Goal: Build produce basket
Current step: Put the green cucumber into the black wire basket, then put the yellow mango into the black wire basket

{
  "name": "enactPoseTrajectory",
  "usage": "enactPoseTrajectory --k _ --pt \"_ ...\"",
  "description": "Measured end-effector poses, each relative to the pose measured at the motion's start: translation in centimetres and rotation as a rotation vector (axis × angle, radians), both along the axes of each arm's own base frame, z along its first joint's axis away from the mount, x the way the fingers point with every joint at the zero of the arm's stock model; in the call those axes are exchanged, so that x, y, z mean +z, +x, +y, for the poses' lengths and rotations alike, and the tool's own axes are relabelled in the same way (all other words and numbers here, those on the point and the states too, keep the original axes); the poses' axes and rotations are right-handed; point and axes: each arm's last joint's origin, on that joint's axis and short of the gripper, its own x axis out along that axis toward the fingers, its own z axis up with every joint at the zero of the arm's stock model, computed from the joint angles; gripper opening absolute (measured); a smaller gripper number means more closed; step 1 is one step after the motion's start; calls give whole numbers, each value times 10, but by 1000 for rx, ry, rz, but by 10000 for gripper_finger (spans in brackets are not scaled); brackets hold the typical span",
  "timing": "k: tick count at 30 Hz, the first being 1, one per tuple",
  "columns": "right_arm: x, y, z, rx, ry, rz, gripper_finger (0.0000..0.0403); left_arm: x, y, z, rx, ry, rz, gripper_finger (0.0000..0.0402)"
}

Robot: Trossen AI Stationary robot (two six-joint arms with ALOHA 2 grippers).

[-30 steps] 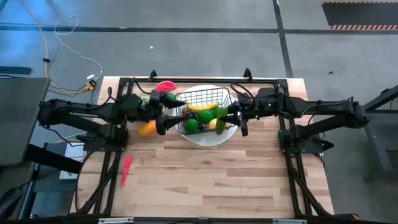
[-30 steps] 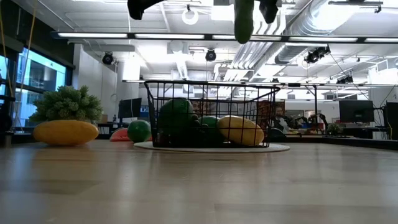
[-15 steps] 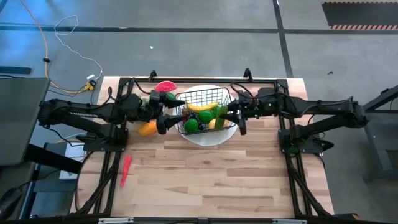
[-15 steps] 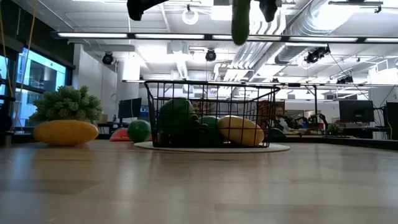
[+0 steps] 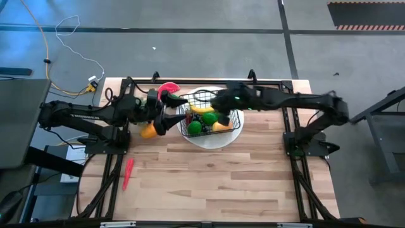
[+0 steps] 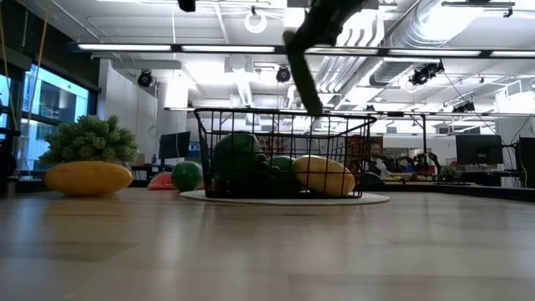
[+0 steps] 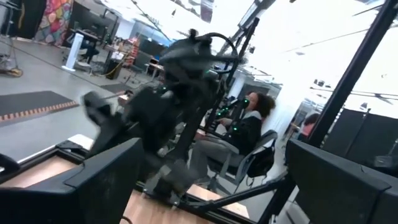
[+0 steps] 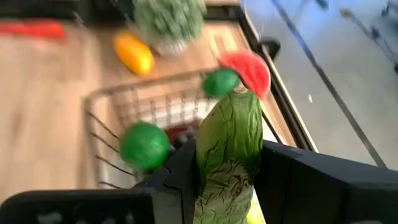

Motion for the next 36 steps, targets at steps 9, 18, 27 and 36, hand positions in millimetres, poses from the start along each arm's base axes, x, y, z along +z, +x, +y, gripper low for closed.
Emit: enactPoseTrajectory --k 9,18,27,36 --pt "-51 58 -40 8 -62 216 112 -5 1 1 34 -11 49 383" --pt "-90 70 -52 29 -109 403 151 -5 1 1 40 -12 49 383" --pt "-98 72 -54 11 -88 418 192 -5 1 2 51 -14 52 383" --pt "-63 38 -43 81 46 464 197 -7 1 2 62 2 74 383"
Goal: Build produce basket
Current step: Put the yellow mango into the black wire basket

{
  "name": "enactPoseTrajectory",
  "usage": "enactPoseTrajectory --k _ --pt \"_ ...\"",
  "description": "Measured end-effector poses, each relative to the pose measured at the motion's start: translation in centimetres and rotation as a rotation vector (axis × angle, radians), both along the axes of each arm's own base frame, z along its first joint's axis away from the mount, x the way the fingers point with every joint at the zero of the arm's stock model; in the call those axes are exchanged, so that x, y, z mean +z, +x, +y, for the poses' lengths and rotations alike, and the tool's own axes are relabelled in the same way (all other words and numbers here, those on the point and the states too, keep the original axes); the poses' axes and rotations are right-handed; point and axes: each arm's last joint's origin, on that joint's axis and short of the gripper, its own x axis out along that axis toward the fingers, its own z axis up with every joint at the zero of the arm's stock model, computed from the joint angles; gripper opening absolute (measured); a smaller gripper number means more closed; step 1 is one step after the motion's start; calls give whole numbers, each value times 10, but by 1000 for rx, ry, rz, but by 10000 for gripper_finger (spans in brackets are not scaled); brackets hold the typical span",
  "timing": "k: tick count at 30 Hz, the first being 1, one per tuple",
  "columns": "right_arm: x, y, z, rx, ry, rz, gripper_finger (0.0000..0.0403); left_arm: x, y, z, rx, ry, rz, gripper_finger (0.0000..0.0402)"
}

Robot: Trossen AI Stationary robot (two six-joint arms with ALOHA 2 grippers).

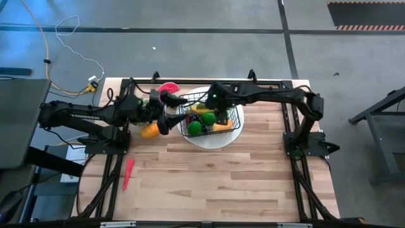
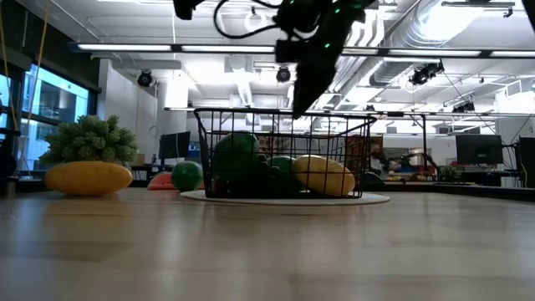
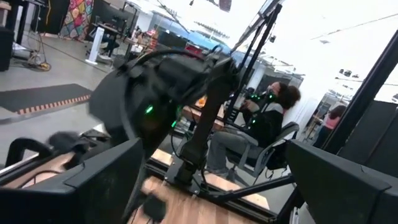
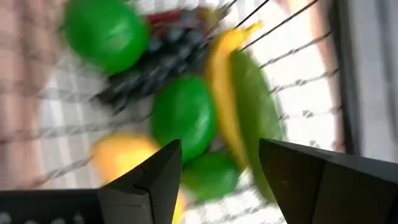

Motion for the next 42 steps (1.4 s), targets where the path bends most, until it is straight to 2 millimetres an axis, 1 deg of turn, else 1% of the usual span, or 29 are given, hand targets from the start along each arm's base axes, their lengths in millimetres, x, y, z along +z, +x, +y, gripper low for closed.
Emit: enactPoseTrajectory --k 2,5,7,9,12,16,20,22,25,30,36,42 --pt "8 -10 3 -2 53 9 197 -2 0 0 1 5 18 383" --pt "19 -28 9 -7 93 -89 197 -4 0 0 4 4 45 383" --pt "19 -43 16 -36 116 -187 197 -6 0 0 4 1 63 383" --pt "12 -61 26 -87 154 -278 197 -7 0 0 4 4 72 383" --pt "11 -90 43 -154 230 -467 197 -6 0 0 6 31 71 383" --pt "15 -121 65 -163 316 -717 197 -6 0 0 18 87 85 383" --pt "20 -143 77 -131 279 -964 197 -6 0 0 21 121 95 383" --pt "22 -150 80 -93 248 -1041 197 -6 0 0 5 125 95 383" --pt "26 -156 83 -48 218 -1104 197 -6 1 -1 -14 126 102 383" --pt "31 -157 84 -56 250 -1158 197 -9 1 -1 -19 123 124 383" --pt "34 -157 84 -74 290 -1199 197 -9 1 -1 -20 116 121 383" --pt "34 -157 84 -52 252 -1193 197 -9 1 -1 -20 116 121 383"
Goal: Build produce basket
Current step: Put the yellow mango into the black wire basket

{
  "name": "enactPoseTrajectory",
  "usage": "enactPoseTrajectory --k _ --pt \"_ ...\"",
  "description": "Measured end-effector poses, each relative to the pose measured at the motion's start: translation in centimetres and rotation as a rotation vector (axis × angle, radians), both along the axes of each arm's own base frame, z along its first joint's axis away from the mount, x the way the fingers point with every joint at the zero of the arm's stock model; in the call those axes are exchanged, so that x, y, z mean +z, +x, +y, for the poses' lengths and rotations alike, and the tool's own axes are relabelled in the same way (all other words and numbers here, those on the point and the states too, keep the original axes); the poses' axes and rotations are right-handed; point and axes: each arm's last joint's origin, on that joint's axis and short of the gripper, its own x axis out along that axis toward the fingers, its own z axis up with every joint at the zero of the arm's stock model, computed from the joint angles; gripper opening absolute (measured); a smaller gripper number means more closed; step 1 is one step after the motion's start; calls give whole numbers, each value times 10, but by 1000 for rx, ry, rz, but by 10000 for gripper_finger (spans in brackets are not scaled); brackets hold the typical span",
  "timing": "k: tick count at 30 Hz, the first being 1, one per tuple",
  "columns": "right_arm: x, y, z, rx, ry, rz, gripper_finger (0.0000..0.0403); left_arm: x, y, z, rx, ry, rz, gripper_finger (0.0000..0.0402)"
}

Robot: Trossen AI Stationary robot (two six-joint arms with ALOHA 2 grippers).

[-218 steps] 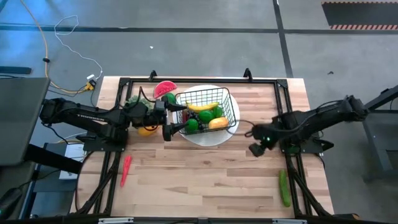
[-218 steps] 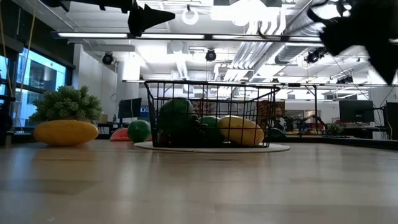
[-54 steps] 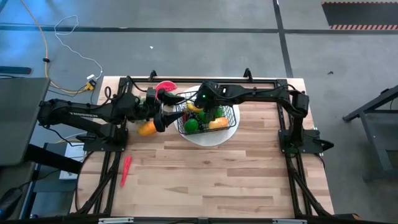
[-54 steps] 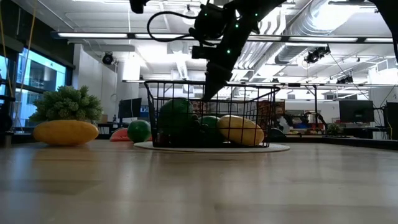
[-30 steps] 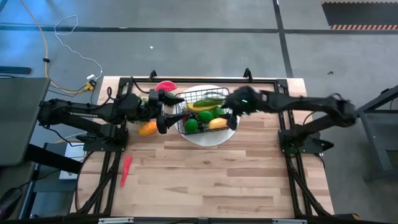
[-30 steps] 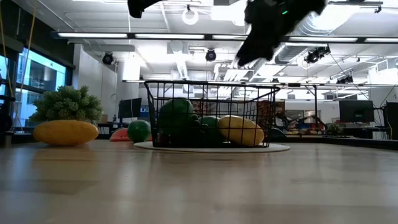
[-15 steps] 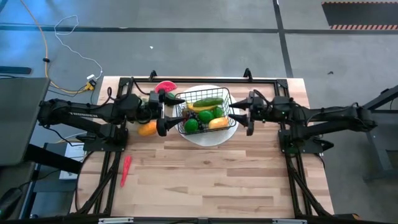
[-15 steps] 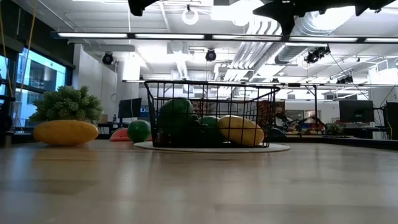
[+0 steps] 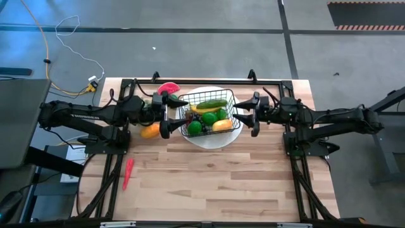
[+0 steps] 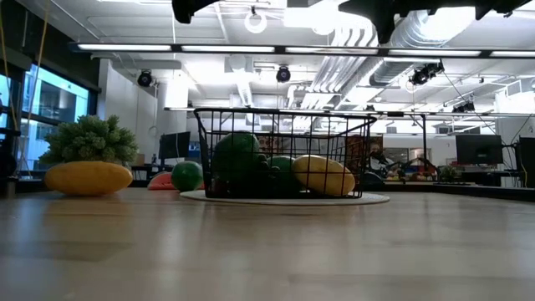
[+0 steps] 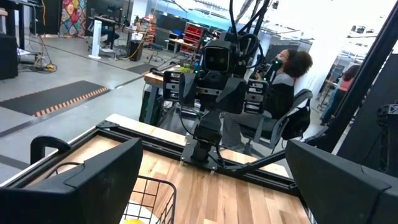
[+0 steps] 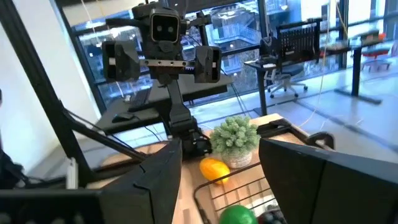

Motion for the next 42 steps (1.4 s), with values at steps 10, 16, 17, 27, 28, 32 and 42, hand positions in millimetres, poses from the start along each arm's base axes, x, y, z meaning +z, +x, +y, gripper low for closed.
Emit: enactPoseTrajectory --k 10,16,17,27,28,32,42 --pt "0 0 0 -3 -55 10 197 0 0 0 0 0 0 383" --pt "0 0 0 -1 -26 7 197 0 0 0 0 0 0 383" --pt "0 0 0 -1 -22 6 197 0 0 0 0 0 0 383" --pt "0 0 0 -2 -37 9 197 0 0 0 -1 -13 -3 383" --pt "0 0 0 -2 -37 9 197 0 0 0 -4 -28 -7 383" --pt "0 0 0 -2 -38 9 197 4 -1 -1 -11 -51 129 383" --pt "-3 0 0 -2 -36 39 197 -48 -35 3 259 -225 839 383"
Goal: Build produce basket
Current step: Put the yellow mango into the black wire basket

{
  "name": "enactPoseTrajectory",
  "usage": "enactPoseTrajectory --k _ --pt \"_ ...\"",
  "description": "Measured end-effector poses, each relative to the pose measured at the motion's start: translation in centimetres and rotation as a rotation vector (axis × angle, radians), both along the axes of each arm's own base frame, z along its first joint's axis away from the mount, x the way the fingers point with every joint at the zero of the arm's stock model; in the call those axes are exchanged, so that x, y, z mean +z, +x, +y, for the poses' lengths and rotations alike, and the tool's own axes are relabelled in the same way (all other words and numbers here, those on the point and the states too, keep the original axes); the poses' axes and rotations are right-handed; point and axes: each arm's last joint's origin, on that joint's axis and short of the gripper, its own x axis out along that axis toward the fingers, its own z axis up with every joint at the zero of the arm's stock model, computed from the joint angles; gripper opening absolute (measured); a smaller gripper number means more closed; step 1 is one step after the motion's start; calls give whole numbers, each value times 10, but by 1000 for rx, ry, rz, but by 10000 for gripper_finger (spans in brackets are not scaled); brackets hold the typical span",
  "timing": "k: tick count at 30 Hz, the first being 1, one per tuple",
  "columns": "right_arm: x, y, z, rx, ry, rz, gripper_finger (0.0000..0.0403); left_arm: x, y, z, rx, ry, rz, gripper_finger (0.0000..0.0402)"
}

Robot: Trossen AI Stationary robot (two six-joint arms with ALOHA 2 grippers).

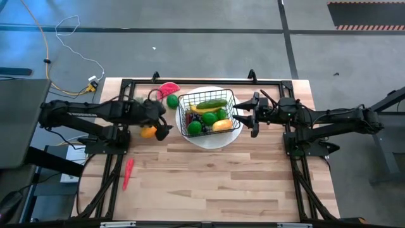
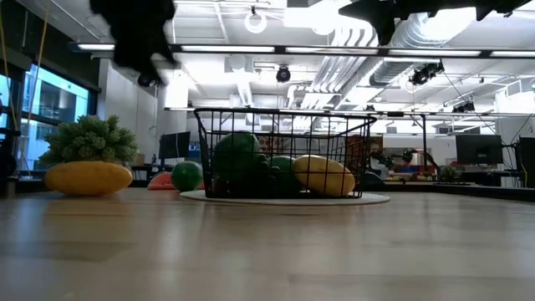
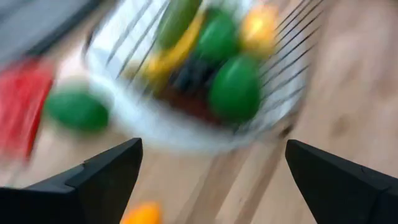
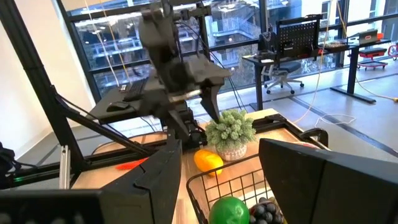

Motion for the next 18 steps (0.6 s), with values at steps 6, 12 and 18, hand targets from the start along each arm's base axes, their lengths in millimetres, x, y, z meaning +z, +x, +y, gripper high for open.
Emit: enactPoseTrajectory --k 6,12,18 --pt "-1 0 0 -2 6 12 197 -48 -13 -3 108 -97 183 383" --pt "-2 0 -1 -18 8 14 197 -86 -22 -6 194 -168 353 383" --pt "-2 0 -1 -18 8 14 197 -100 -12 -4 200 -134 443 383"
